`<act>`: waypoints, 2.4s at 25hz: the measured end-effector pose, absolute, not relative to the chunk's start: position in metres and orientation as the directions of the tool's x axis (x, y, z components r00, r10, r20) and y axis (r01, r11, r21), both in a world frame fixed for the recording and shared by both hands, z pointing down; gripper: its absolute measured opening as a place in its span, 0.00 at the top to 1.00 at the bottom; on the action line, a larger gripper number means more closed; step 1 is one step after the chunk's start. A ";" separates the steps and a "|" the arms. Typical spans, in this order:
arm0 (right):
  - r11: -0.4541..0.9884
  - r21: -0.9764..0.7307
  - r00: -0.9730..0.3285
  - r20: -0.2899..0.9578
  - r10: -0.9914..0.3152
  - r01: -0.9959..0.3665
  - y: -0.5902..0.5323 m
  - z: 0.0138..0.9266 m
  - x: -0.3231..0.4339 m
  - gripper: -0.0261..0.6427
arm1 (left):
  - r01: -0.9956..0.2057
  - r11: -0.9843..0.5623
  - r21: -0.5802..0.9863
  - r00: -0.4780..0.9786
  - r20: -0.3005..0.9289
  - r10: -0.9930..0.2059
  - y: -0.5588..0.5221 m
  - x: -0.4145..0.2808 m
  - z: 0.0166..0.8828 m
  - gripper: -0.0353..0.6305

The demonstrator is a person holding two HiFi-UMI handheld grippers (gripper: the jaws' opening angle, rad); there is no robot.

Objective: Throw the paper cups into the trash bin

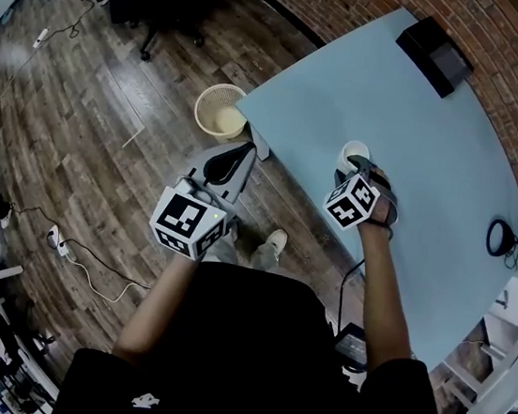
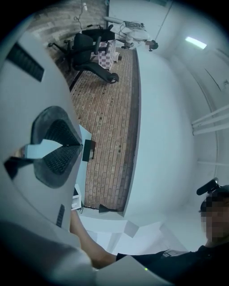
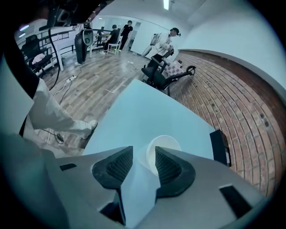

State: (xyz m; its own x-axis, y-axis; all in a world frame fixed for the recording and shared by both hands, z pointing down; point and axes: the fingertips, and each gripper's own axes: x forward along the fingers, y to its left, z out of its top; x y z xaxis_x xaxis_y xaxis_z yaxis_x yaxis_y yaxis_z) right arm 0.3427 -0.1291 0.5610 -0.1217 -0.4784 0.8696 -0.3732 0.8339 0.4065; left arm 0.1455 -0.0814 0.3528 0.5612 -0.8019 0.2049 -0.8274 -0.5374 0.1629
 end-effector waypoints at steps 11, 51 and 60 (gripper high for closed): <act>0.817 0.466 -0.066 0.855 -0.515 -0.340 -0.135 0.555 0.338 0.90 | -0.826 -0.528 0.198 0.562 0.208 -0.800 -0.092 0.122 0.362 0.93; 0.864 0.465 -0.277 0.818 -0.503 -0.194 -0.258 0.525 0.015 0.93 | -0.926 -0.291 0.239 0.345 0.230 -0.910 -0.158 -0.155 0.376 0.93; 0.883 0.444 -0.298 0.831 -0.470 -0.156 -0.257 0.543 -0.037 0.93 | -0.930 -0.256 0.265 0.323 0.253 -0.912 -0.153 -0.190 0.398 0.93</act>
State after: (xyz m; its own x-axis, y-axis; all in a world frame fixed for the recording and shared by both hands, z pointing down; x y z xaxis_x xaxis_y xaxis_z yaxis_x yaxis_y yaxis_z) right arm -0.0367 -0.2572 0.5425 -0.2982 -0.4700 0.8307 -0.1555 0.8826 0.4436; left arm -0.1898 -0.1530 0.3978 0.3228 -0.9119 0.2533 -0.9298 -0.2556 0.2649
